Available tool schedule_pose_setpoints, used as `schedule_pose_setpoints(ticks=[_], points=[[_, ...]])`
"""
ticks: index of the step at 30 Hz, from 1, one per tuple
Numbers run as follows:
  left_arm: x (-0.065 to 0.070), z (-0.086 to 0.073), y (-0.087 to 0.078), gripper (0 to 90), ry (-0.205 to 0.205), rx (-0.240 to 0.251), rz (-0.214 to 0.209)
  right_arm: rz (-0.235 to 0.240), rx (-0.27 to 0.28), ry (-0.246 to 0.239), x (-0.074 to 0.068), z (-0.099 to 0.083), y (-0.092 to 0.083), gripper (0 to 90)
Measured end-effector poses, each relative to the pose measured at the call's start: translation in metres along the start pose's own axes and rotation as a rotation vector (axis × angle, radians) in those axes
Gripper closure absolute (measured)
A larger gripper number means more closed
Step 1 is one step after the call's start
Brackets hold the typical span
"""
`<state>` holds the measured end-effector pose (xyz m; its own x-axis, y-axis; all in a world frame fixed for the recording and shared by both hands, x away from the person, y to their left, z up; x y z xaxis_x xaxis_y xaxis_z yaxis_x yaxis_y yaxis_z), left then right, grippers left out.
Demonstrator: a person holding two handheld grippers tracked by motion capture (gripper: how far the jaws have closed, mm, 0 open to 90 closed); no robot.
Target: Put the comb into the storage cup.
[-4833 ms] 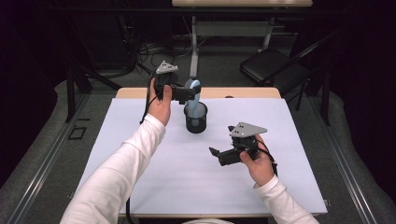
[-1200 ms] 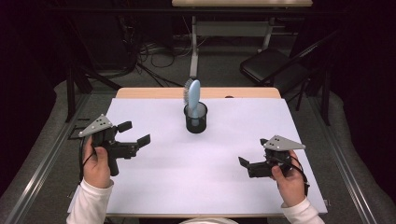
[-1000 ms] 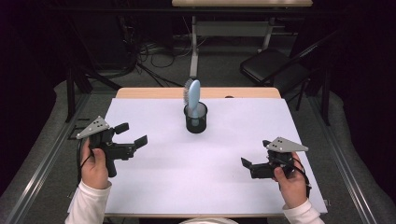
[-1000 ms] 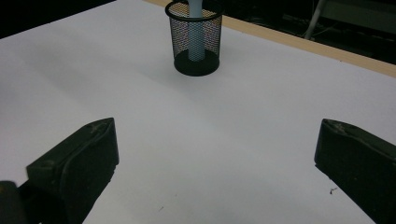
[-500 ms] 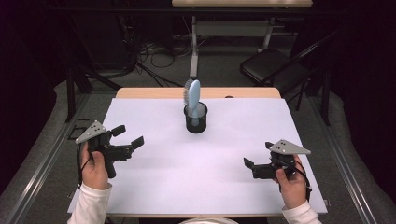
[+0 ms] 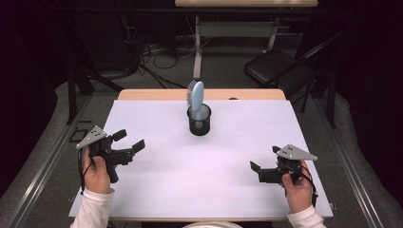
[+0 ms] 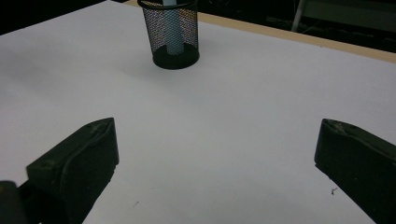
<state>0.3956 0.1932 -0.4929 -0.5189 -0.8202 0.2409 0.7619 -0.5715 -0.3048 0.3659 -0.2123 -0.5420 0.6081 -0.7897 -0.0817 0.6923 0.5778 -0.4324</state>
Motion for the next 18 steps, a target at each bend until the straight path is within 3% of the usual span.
schedule_pose_setpoints(ticks=[18], points=[[-0.0004,-0.0096,0.0055,3.0,0.011,-0.022,0.005,-0.01,-0.013,0.02,0.0033,-0.0105,0.0051,0.0]])
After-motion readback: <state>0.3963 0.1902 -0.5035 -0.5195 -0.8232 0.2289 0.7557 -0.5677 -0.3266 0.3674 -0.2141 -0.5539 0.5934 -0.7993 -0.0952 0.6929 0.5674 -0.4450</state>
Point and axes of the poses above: each handheld gripper's, and its own axes: y roughly forward along the jaws, z roughly out of its top, x roughly to its right, the point moved 10 cm from there along y, roughly forward along the jaws, and after that the axes turned 6 degrees about z, right-handed, at the moved point
